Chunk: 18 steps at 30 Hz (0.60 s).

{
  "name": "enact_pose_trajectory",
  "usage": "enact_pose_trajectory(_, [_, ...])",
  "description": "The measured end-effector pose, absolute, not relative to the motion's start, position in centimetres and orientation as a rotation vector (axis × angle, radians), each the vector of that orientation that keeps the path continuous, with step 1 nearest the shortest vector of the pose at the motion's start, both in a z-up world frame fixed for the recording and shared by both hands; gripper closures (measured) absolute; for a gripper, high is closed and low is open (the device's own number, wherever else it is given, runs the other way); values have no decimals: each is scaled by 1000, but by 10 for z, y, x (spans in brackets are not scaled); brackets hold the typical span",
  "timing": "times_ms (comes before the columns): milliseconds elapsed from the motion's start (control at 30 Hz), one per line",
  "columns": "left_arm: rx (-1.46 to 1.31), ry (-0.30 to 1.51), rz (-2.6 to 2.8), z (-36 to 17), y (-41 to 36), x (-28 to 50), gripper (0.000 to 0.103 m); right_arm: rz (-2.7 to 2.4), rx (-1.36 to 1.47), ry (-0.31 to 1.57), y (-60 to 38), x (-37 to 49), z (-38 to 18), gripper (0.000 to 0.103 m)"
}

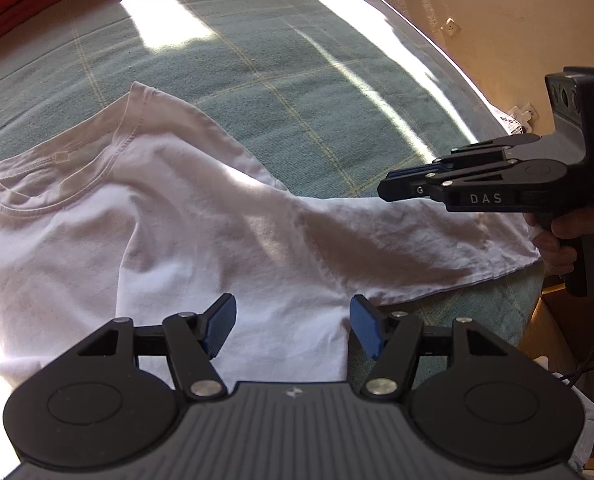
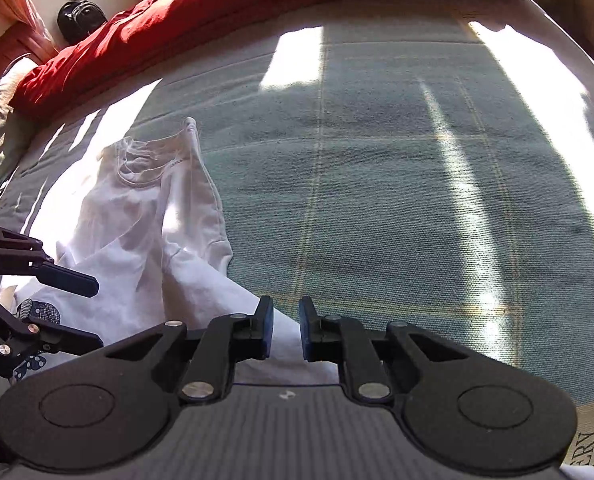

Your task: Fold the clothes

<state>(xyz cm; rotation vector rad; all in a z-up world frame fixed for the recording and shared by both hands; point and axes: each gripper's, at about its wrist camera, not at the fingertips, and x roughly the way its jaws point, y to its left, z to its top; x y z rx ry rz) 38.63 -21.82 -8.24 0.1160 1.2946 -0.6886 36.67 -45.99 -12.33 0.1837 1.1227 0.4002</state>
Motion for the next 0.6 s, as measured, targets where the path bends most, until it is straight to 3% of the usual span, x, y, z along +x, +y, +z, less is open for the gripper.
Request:
enact_pose_trajectory(367, [123,1344,-662,-101,-207,387,40,553,177,1356,-420,329,-157,86])
enact_pose_trajectory(600, [108,1338,-671,-101,-200,389,40,569,186,1176,-424,364,-114,86])
